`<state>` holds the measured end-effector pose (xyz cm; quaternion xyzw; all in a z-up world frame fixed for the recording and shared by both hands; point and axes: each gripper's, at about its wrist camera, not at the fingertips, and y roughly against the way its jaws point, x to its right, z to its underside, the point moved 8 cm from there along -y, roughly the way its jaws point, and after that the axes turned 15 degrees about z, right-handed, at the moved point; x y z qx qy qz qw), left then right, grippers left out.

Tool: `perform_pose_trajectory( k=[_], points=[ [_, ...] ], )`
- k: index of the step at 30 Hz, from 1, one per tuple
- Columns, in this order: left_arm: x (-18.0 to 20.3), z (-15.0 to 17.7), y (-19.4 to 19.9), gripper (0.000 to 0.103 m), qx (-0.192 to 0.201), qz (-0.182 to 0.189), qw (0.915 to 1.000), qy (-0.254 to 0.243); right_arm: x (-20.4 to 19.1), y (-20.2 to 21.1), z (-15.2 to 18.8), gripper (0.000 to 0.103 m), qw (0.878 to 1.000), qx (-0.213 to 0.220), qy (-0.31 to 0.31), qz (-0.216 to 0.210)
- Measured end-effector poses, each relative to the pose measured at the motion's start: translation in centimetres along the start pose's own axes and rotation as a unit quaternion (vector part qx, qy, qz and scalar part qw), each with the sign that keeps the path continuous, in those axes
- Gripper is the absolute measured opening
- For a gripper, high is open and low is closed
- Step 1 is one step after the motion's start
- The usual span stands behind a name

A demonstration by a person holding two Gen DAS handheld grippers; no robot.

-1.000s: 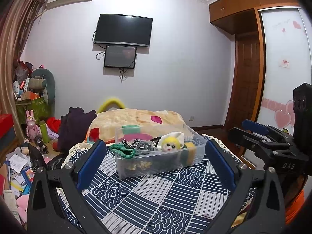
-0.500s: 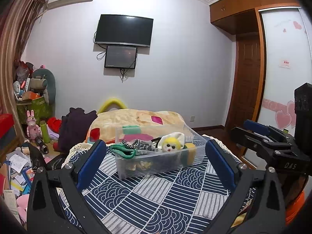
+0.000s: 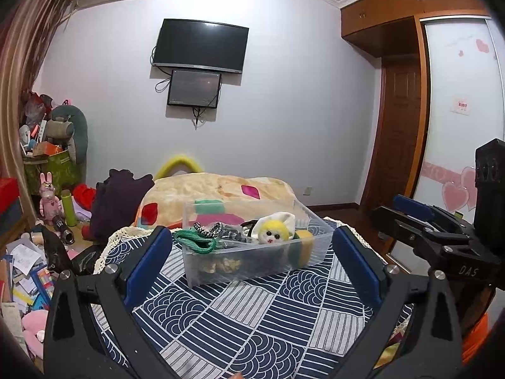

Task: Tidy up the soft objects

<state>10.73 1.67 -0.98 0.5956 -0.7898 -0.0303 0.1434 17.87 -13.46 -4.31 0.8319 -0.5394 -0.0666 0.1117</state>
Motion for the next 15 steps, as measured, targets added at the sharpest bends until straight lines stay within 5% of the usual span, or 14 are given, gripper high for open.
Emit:
perform_pose_trajectory(
  k=[15],
  points=[
    [0.27, 0.05, 0.05, 0.103, 0.002, 0.002, 1.0, -0.004, -0.22, 0.21, -0.12, 0.094, 1.0, -0.001, -0.002, -0.001]
  ],
)
